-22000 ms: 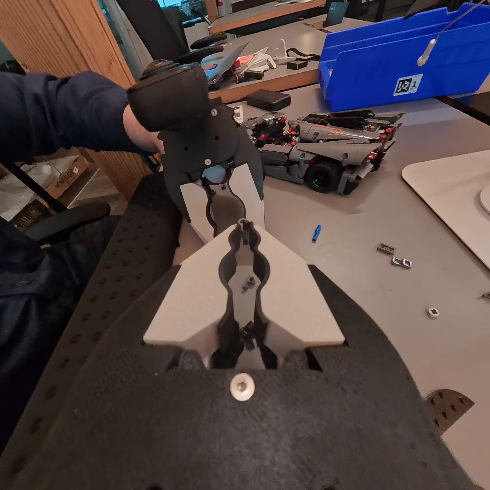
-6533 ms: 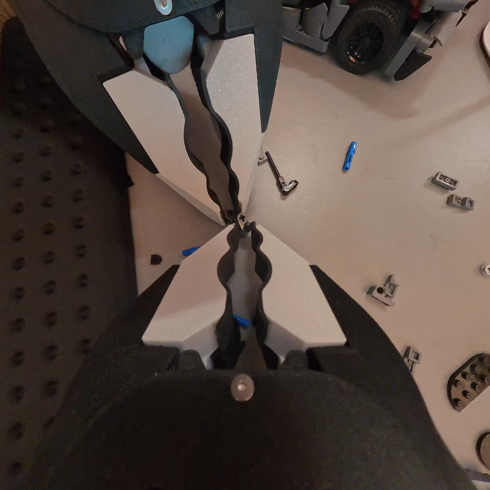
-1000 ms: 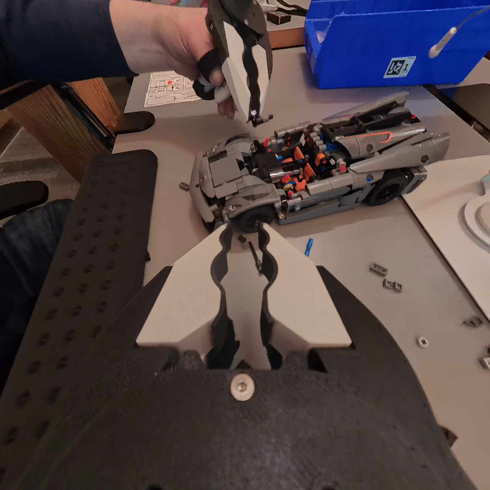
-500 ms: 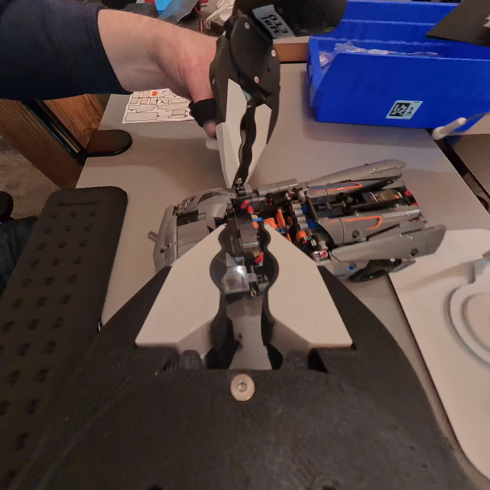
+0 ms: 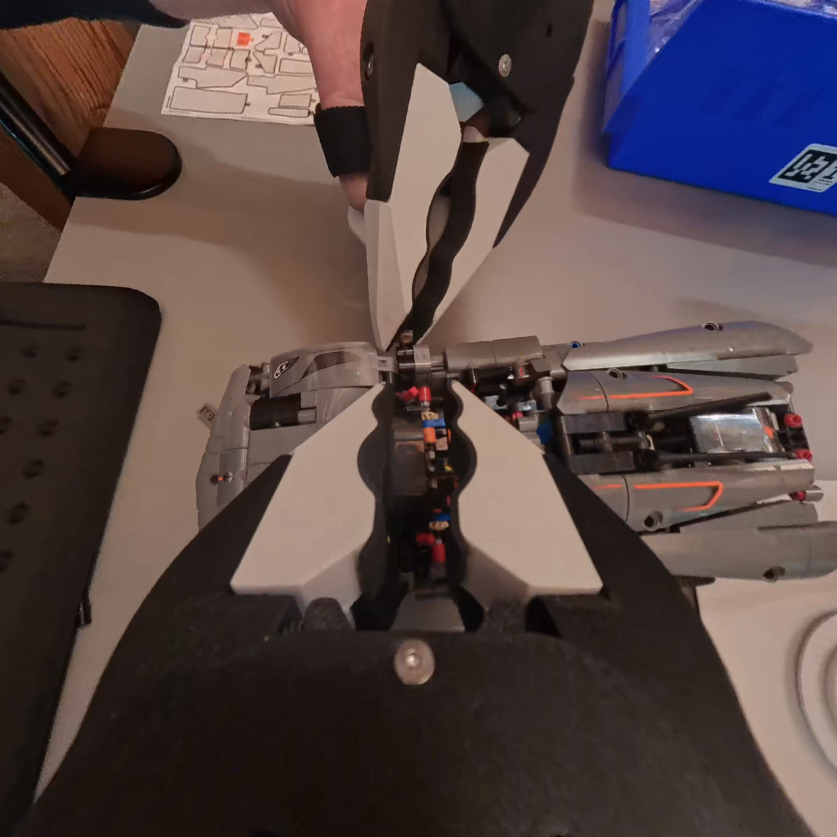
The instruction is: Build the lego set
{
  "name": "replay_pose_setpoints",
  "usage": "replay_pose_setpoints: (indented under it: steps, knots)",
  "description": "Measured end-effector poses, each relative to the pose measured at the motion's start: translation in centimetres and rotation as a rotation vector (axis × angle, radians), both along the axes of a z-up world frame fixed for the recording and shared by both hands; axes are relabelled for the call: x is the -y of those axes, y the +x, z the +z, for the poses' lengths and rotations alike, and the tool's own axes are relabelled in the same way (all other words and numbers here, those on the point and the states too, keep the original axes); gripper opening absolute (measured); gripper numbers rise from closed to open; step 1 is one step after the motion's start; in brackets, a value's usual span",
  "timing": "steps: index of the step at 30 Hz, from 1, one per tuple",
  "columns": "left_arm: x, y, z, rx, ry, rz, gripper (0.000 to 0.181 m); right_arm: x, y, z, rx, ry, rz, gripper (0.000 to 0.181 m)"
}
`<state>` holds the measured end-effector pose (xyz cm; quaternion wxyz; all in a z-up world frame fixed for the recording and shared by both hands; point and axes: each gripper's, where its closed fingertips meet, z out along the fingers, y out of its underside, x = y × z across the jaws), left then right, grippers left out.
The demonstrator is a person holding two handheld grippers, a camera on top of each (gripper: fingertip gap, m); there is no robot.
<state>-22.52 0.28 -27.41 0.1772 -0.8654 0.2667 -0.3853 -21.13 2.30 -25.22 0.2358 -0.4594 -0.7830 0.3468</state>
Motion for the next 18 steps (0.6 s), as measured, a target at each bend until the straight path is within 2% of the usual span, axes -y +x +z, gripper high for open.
replay_pose_setpoints:
  steps: [9,18]
  knots:
    - [-0.1,0.0,0.1,-0.023,0.044,-0.011,0.010,0.5,-0.8,-1.4,0.025,0.037,0.008,0.023]
    - [-0.3,0.0,0.0,-0.037,0.048,-0.007,0.010,0.6,-1.3,-1.4,0.020,0.021,0.005,0.022]
